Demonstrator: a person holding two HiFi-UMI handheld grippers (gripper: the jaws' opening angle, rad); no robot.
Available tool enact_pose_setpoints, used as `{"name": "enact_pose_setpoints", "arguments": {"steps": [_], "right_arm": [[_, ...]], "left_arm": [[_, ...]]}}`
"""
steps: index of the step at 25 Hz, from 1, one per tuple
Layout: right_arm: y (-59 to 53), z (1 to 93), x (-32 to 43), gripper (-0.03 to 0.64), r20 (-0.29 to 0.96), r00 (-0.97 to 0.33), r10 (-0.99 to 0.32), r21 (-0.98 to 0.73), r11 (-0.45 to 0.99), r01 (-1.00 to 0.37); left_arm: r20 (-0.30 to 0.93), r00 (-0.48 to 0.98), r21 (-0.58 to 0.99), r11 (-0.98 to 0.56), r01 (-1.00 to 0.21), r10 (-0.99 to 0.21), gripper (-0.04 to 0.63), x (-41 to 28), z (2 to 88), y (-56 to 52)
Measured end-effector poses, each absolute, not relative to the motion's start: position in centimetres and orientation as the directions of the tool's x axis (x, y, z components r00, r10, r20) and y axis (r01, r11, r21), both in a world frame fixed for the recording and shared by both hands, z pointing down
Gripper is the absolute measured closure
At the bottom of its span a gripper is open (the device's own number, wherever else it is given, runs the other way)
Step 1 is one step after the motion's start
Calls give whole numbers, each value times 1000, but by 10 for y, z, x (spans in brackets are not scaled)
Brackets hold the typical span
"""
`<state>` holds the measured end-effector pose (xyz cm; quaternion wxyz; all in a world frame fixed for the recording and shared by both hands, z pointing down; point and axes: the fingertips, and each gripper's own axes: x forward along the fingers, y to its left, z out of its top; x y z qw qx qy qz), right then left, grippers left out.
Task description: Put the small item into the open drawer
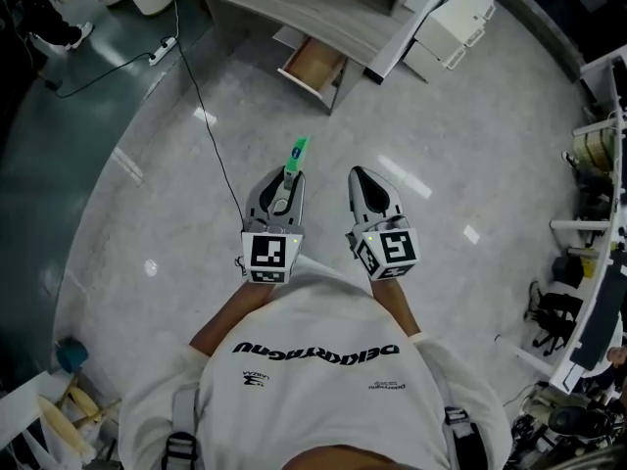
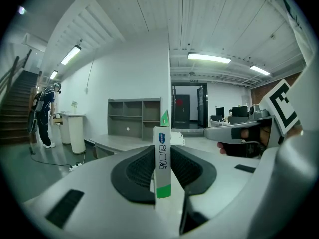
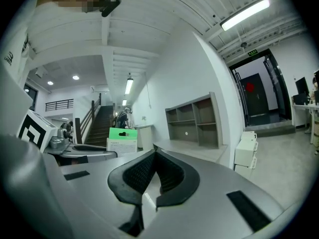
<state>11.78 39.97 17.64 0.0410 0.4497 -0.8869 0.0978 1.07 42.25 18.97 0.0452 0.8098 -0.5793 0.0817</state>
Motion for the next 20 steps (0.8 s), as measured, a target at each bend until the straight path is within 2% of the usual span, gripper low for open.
{"name": "enact_pose_setpoints", "arguments": {"steps": [10,20], "right_arm": [[267,180,52,588,212,-529,-822,-135,511,-849],[187,188,26,589,245,-485,-839,-127,468,-875]], "left_arm": [[228,428,11,-437,-899,-875,493,-46,197,283],[258,499,33,-509,-860,-827,494,-64,213,198]]}}
